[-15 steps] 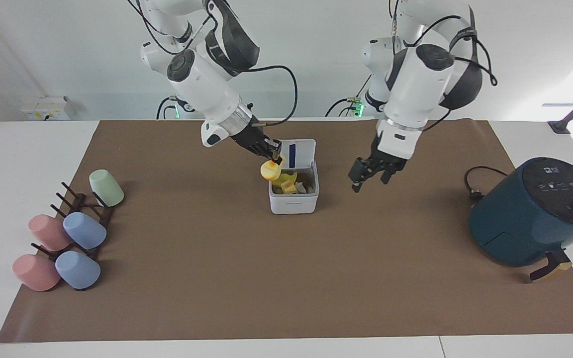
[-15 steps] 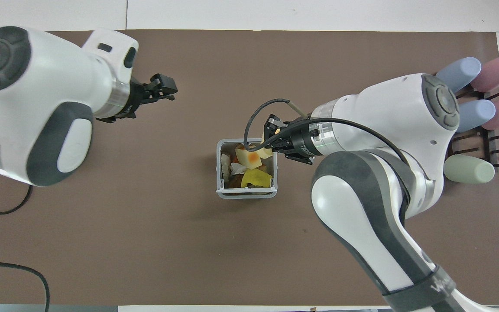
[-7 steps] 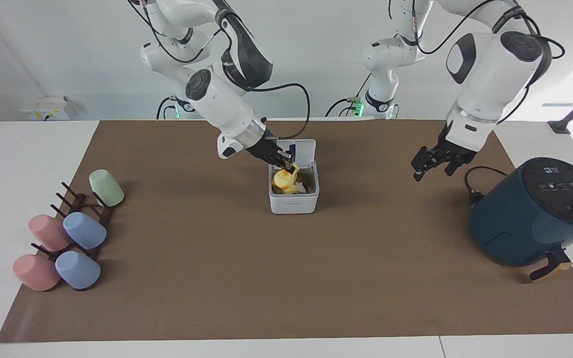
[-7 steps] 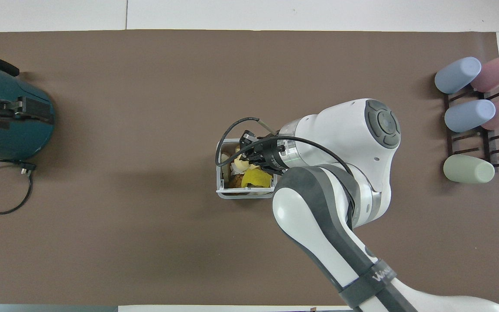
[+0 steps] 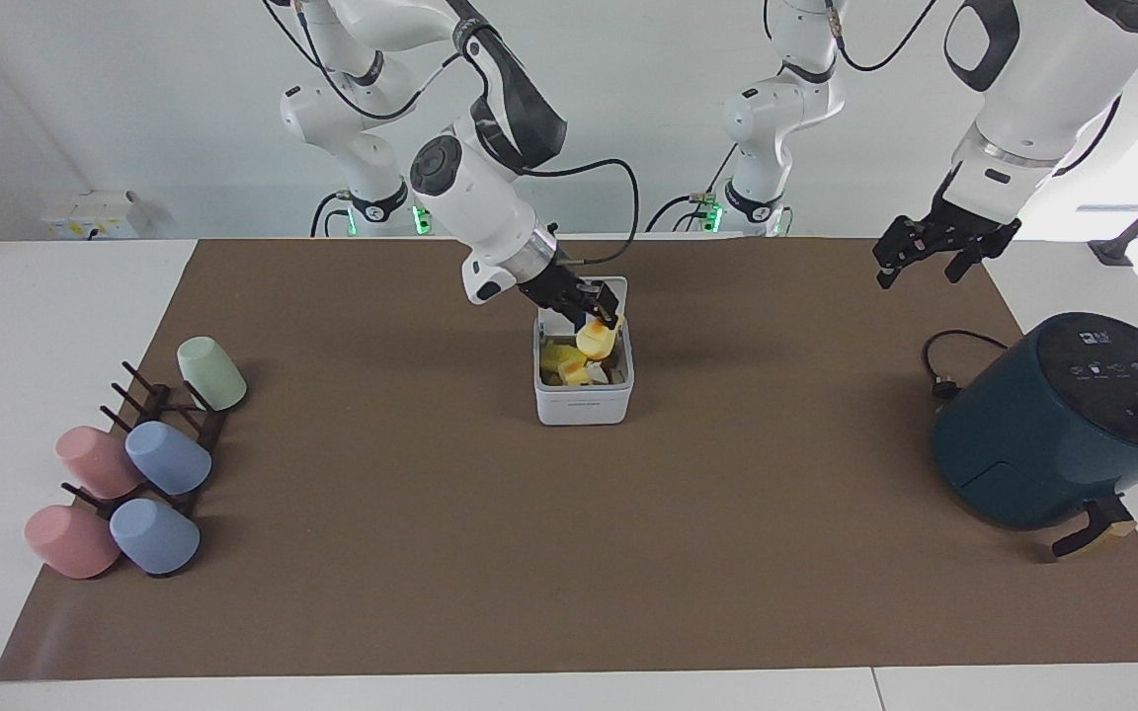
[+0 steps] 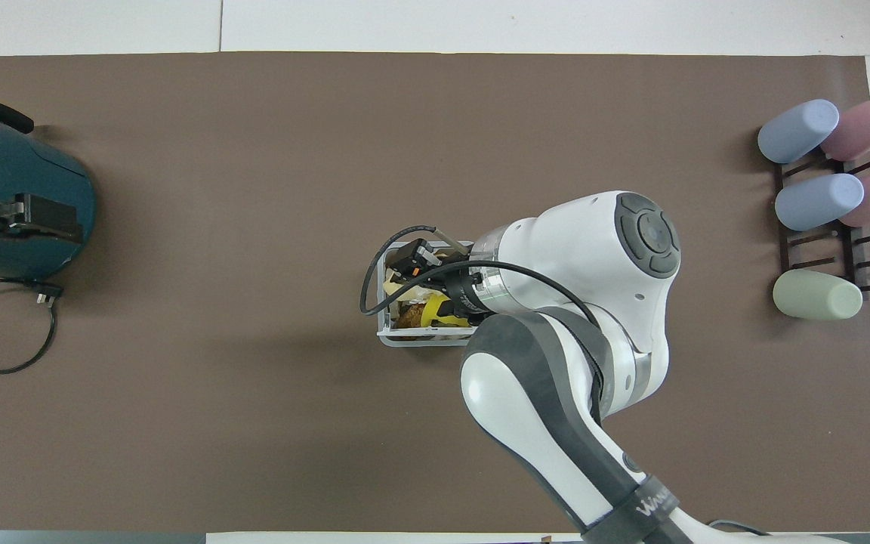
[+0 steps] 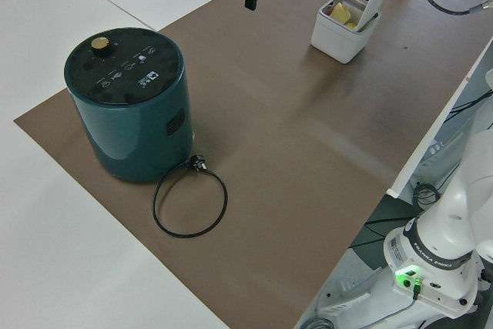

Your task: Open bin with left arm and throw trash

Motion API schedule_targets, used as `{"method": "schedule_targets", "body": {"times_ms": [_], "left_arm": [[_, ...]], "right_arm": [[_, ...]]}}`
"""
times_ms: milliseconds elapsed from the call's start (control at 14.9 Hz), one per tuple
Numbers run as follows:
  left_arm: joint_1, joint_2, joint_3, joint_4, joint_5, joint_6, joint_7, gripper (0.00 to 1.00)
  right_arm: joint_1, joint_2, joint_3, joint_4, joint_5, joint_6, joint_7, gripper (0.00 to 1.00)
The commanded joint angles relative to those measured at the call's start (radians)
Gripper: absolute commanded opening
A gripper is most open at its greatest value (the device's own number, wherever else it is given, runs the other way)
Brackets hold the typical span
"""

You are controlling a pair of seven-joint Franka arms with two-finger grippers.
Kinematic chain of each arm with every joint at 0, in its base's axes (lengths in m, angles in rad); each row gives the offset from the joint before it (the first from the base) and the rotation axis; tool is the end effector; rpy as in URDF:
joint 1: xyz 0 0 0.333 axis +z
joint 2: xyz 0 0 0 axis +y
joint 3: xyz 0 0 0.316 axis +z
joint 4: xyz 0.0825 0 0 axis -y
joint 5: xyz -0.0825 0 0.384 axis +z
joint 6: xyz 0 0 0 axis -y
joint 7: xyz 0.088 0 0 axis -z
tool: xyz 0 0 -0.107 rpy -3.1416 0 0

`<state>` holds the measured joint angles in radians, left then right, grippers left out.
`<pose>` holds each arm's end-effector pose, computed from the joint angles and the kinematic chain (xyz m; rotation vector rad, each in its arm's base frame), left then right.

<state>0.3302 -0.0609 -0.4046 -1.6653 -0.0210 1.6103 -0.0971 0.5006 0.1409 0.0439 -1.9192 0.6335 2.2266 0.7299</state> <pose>0.5376 -0.0486 0.6138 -3.1385 -0.0379 -0.0020 0.5137 0.3315 0.4412 -2.5099 0.6937 0.2555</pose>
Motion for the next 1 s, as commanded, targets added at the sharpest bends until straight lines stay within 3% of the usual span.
{"method": "schedule_targets", "body": {"times_ms": [0,134,335,736,937], "left_arm": [[-0.067,-0.023,0.036,-0.014,0.003,-0.001,-0.015,1.0],[-0.231,-0.01,0.223,0.013,0.019,0.032,-0.001,1.0],[-0.38,0.006,0.366,0.052,0.038,0.014,-0.001,1.0],[-0.39,-0.028,0.369,-0.02,0.035,-0.007,0.002,1.0],[-0.39,-0.025,0.366,-0.019,0.032,0.005,0.01,1.0]], "right_arm": [[-0.005,-0.021,0.001,-0.027,0.009,0.021,-0.006,1.0],[-0.014,-0.02,0.001,-0.024,0.009,0.019,-0.007,1.0],[-0.02,-0.017,-0.004,-0.017,-0.018,0.004,-0.01,1.0],[-0.128,-0.003,-0.002,0.029,-0.372,-0.067,-0.084,1.0],[-0.201,-0.009,-0.002,0.016,-0.431,-0.105,-0.232,1.0]]}}
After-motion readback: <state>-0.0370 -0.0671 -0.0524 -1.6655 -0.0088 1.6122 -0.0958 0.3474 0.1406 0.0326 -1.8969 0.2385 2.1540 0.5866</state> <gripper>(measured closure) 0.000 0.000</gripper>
